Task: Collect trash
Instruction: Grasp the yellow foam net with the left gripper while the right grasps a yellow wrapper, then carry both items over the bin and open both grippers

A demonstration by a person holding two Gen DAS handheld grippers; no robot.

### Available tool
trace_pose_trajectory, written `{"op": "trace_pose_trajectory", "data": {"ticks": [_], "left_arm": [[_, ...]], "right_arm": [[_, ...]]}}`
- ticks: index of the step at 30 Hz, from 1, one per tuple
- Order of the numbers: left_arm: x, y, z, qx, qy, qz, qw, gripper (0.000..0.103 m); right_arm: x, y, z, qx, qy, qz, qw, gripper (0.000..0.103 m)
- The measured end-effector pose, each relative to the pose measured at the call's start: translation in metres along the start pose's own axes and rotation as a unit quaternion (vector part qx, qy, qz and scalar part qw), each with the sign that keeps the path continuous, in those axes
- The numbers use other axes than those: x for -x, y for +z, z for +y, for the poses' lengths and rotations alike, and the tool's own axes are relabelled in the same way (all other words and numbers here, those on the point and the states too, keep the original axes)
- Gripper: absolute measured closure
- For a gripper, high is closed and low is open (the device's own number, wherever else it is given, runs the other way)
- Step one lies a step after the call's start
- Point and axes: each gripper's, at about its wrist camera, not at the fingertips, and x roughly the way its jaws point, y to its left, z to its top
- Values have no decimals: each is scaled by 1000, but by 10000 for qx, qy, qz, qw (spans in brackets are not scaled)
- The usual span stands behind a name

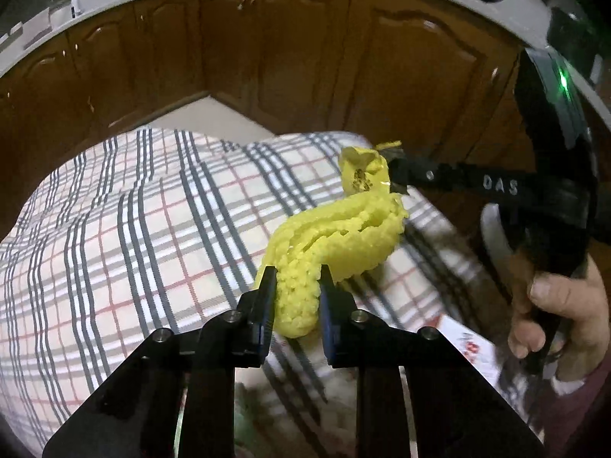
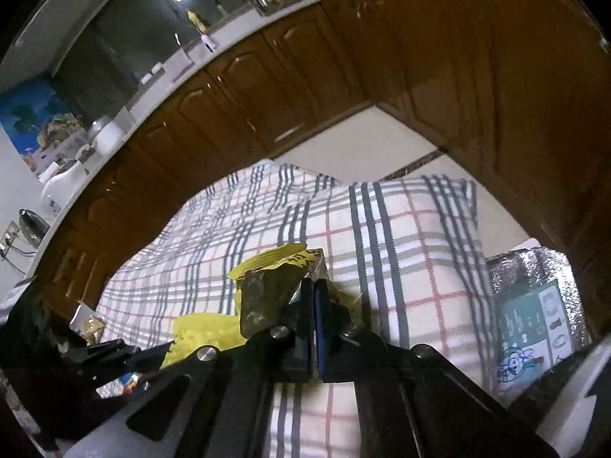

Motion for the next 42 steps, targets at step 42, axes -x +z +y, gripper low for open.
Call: {"op": "trace_pose_trajectory", "data": {"ticks": [42], "left_arm": [[30, -16, -184, -527, -1474, -136, 9876, 85]], "right_arm": [[218, -121, -124, -1143, -1092, -1353, 9781, 102]]}}
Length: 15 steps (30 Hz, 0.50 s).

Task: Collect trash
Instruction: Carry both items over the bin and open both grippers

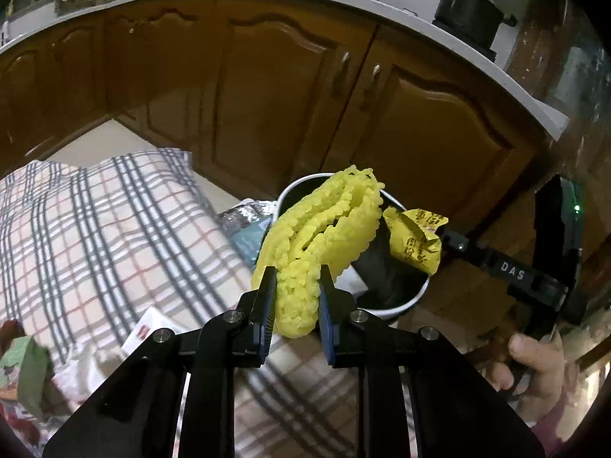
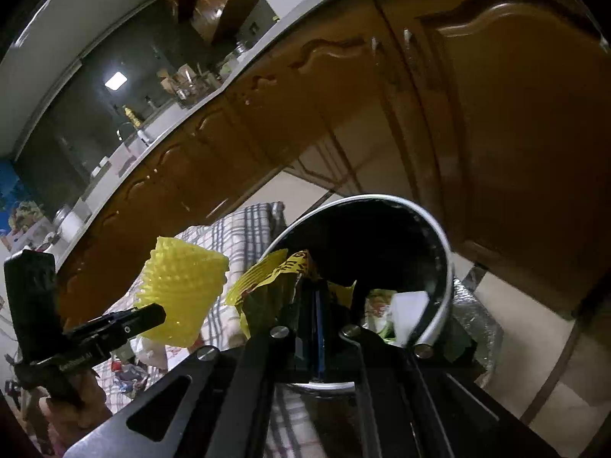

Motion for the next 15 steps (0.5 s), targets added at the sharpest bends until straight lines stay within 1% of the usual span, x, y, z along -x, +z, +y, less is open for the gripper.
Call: {"op": "trace_pose_trajectory", "data": {"ticks": [7, 15], "left_arm": [[-24, 14, -13, -48, 28, 110, 9999, 85], [-55, 23, -23, -160, 47, 387, 9991, 84]], "right_arm": [[-1, 10, -9, 59, -180, -41, 9998, 102], [-17, 16, -15, 84, -383, 140, 9991, 102]]}}
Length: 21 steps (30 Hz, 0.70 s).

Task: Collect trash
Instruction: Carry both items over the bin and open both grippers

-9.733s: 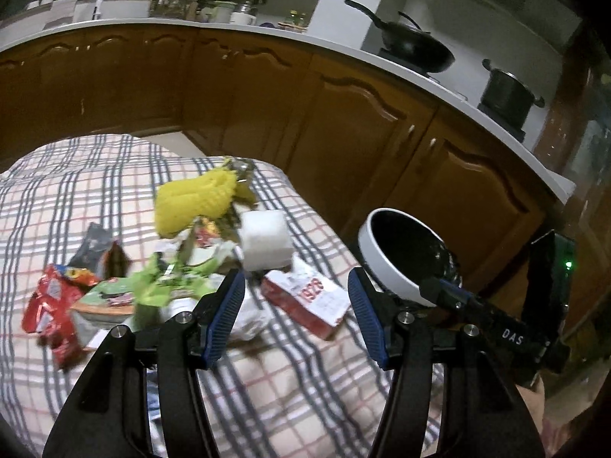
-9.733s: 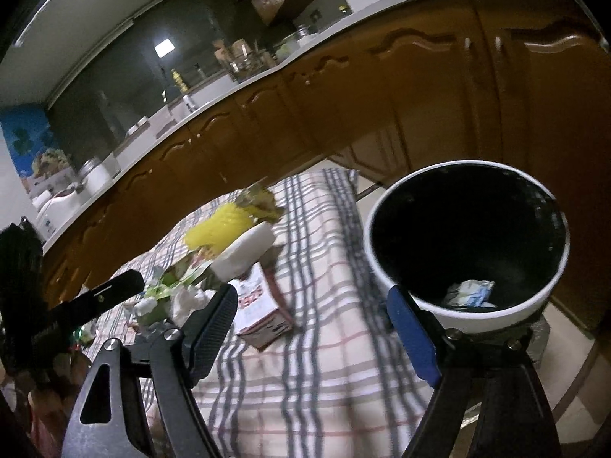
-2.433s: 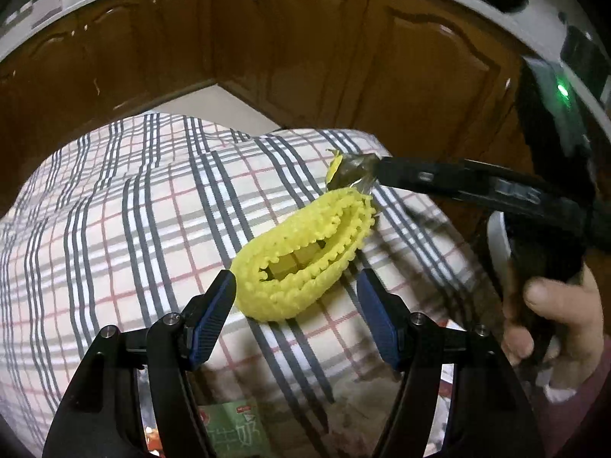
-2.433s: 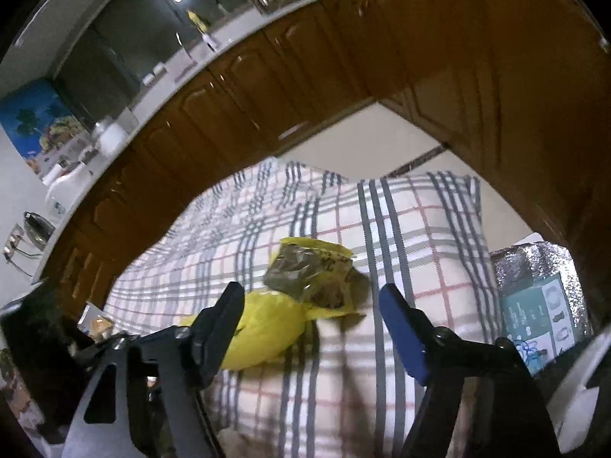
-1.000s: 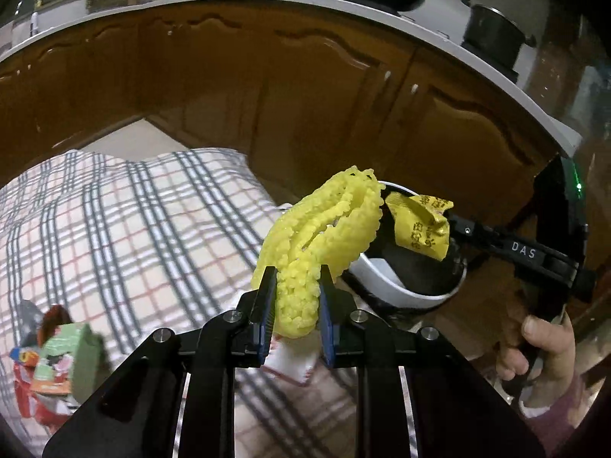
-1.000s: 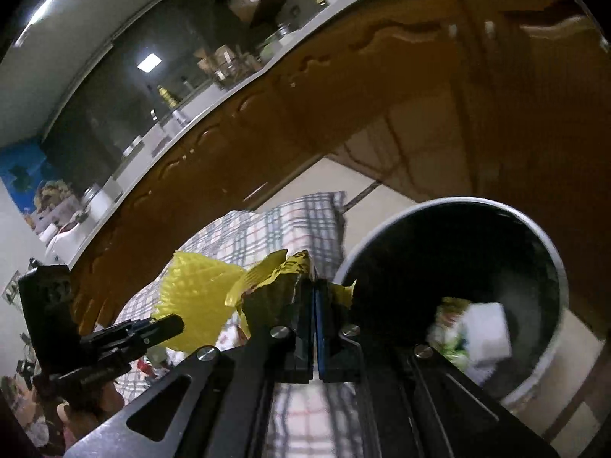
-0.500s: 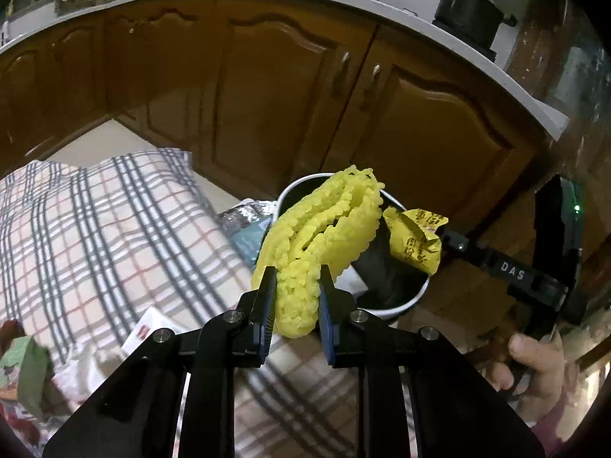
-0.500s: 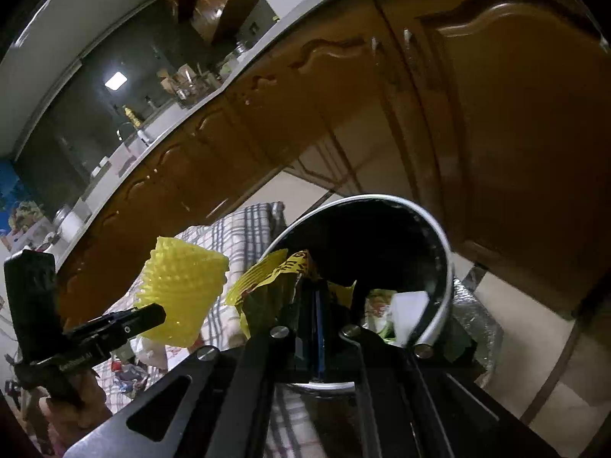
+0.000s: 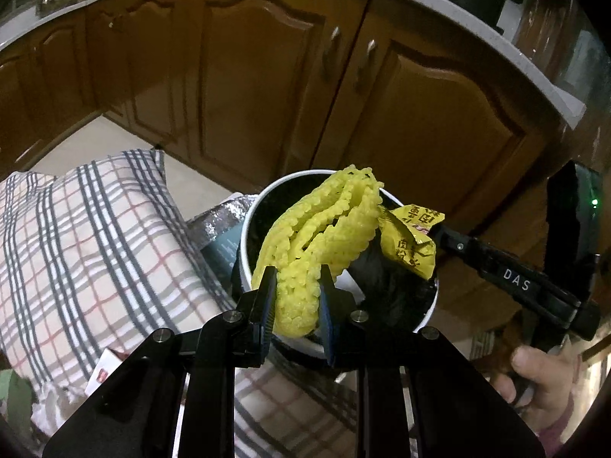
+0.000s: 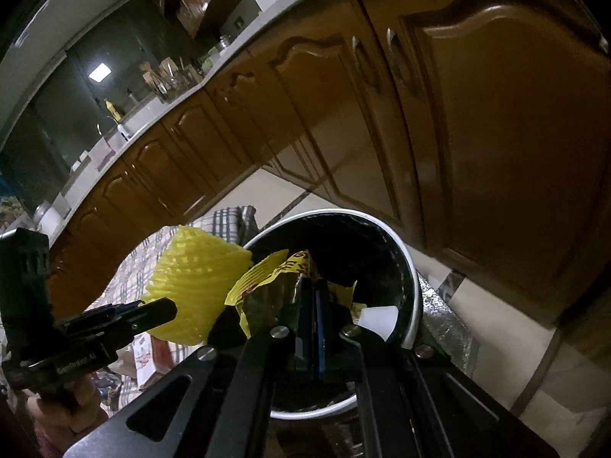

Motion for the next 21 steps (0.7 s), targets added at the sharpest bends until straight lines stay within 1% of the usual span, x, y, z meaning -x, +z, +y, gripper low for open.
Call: {"op": "trace_pose_trajectory", "data": {"ticks": [12, 13, 15, 16, 17, 18, 19, 20, 21], "left_arm": [[-22, 10, -9, -26, -29, 116, 9999, 83], [-23, 10, -10, -23, -40, 126, 9999, 81], [-24, 9, -10, 1, -87, 133, 9999, 76], [-25, 9, -9, 23, -121, 136, 9998, 70], [-25, 9, -9, 49, -137, 136, 9998, 60], [-23, 7, -7, 103, -143, 127, 9998, 54], [-22, 6, -7, 133, -154, 100, 9997, 49], [-20, 5, -5, 161, -173, 65, 9997, 49], [-17, 3, -4, 194, -190, 48, 9996, 49]], "right_arm": [[-13, 4, -6, 62, -190, 124, 9997, 101], [-14, 4, -7, 63, -211, 138, 9997, 97], [-16, 3, -9, 32, -230, 171, 9996, 96], [-17, 3, -10, 10, -211, 195, 9996, 93], [-17, 3, -11, -32, -202, 229, 9995, 86], [-17, 3, -12, -49, -195, 233, 9995, 80], [-16, 3, -13, -65, -181, 225, 9996, 67], [-13, 1, -13, -91, -134, 194, 9997, 60], [-11, 0, -13, -100, -102, 165, 9998, 60]]}}
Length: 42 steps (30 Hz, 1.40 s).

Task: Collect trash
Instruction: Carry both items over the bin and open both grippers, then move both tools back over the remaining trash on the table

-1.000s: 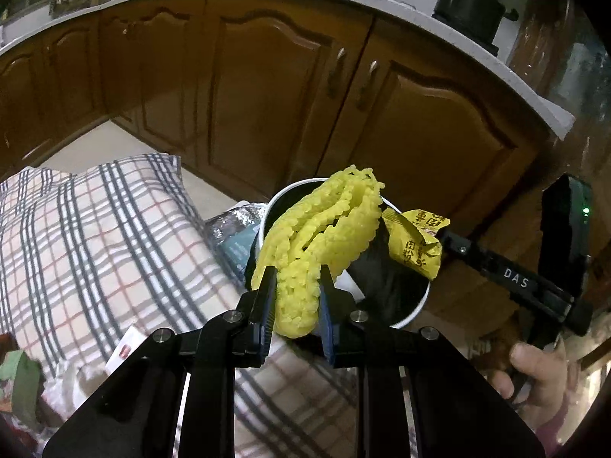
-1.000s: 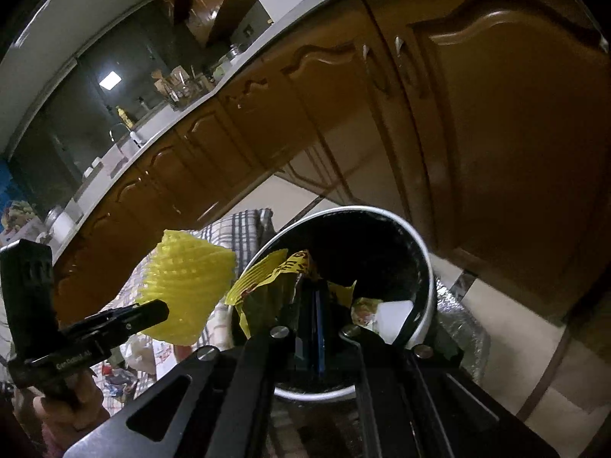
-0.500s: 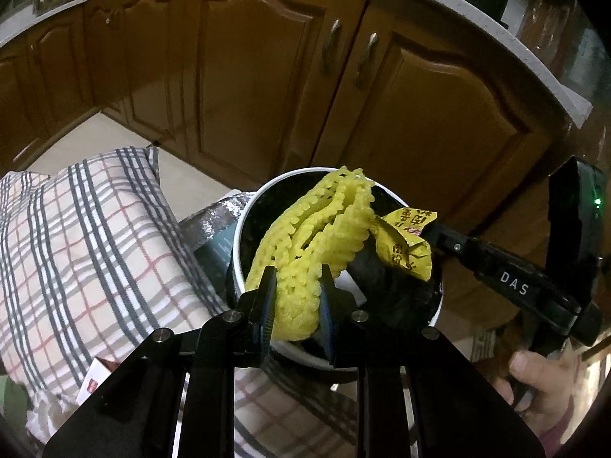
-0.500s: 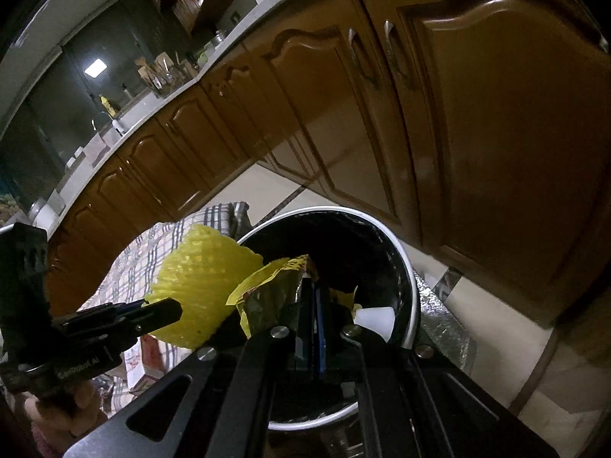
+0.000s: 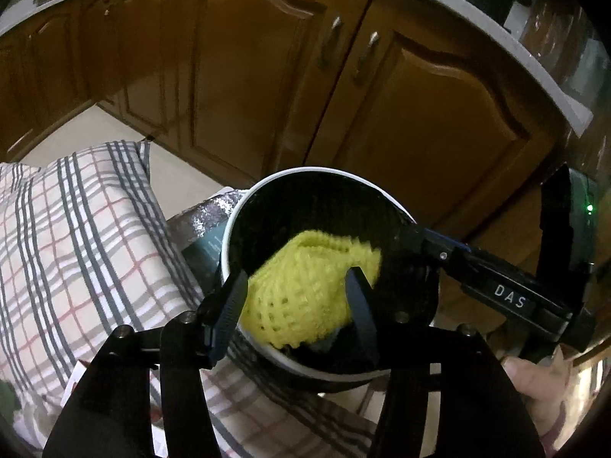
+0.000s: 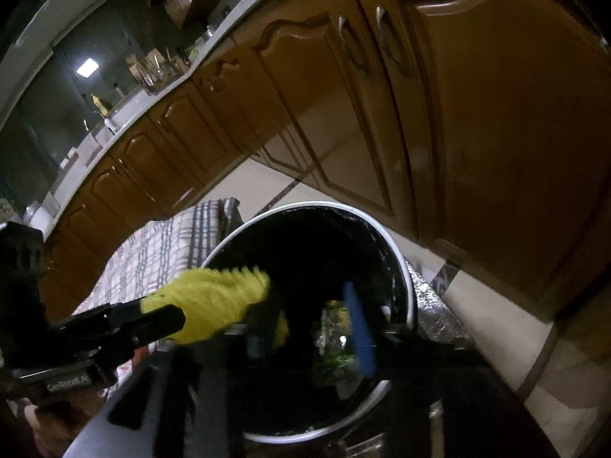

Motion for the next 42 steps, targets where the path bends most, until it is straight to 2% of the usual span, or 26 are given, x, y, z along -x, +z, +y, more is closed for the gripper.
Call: {"op": "trace_pose_trajectory", "data": {"ticks": [2, 5, 8, 15, 28, 42], "left_arm": [[6, -4, 4, 81, -30, -45, 10000, 48], [19, -13, 12, 195, -22, -207, 9996, 46], [33, -21, 22, 374, -32, -371, 9986, 44], [67, -42, 45, 622, 38, -710, 9955, 44], [128, -93, 92, 881, 530, -1111, 9885, 44], [149, -137, 140, 1319, 938, -1058, 9811, 44]], "right_arm": [[4, -1, 2, -27, 73, -57, 10000, 58], [9, -3, 6, -66, 263, -178, 9995, 44], [16, -6, 14, -22, 383, -334, 9987, 37], [29, -17, 31, -52, 542, -507, 9972, 36], [18, -50, 82, 271, 965, -239, 9947, 36], [2, -86, 138, 875, 1345, 151, 9869, 36]]}}
